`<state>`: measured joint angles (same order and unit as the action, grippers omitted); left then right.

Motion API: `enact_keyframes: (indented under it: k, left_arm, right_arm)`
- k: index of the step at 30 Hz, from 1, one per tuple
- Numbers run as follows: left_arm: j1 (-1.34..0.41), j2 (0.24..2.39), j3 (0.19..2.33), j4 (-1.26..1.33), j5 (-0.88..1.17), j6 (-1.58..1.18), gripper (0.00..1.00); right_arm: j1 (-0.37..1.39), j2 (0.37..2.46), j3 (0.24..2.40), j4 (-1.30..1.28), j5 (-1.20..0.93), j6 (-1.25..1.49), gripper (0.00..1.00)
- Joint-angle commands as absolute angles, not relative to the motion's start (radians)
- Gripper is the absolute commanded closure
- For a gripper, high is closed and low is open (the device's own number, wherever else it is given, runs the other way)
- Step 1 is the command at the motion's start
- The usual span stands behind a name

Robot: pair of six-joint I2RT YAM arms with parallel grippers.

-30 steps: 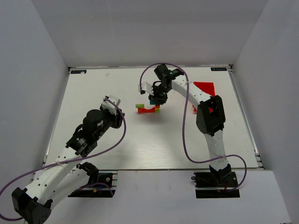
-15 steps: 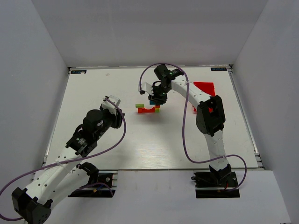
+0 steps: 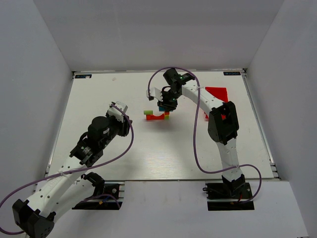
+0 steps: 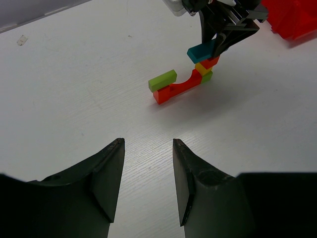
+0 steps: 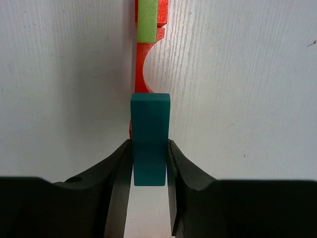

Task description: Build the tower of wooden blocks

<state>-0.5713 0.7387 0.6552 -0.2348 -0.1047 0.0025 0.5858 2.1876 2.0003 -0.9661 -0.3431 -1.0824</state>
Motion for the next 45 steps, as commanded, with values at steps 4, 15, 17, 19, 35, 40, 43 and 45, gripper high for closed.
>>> enact_keyframes:
  k: [4,15,17,19,35,40,43,45]
  left_arm:
    - [-0.569,0.735,0.663,-0.225,-0.103,0.002,0.46]
    - [-0.569,0.735,0.663,-0.225,-0.103,0.002,0.46]
    - [-0.569,0.735,0.663,-0.225,-0.103,0.002,0.46]
    - [-0.569,0.735,0.663,-0.225,-0.103,0.002,0.46]
    - [-0.569,0.735,0.663,-0.225,-0.103,0.002,0.46]
    - [-0.569,0.735,0.663,-0.225,-0.103,0.002,0.46]
    - [-0.569,0.735,0.663,-0.225,-0.103,0.002,0.46]
    - [-0.569,0.735,0.663,-0.225,-0.103,0.002,0.46]
  right_arm:
    - [0.589,2.158,1.997,-0.971,-0.347,-1.098,0.9]
    - [0.588,2.154,1.988,-0.962,-0.337,-1.101,0.89]
    - [0.588,2.155,1.987,-0.962,-0.336,-1.1,0.89]
    - [0.589,2.154,1.985,-0.959,-0.336,-1.098,0.88]
    - [0.588,2.152,1.982,-0.954,-0.336,-1.097,0.63]
    - [0.586,2.149,1.983,-0.954,-0.337,-1.095,0.5]
    - [0.588,2.151,1.982,-0.95,-0.339,-1.095,0.46]
    - [0.587,2.148,1.98,-0.953,-0.339,-1.094,0.41]
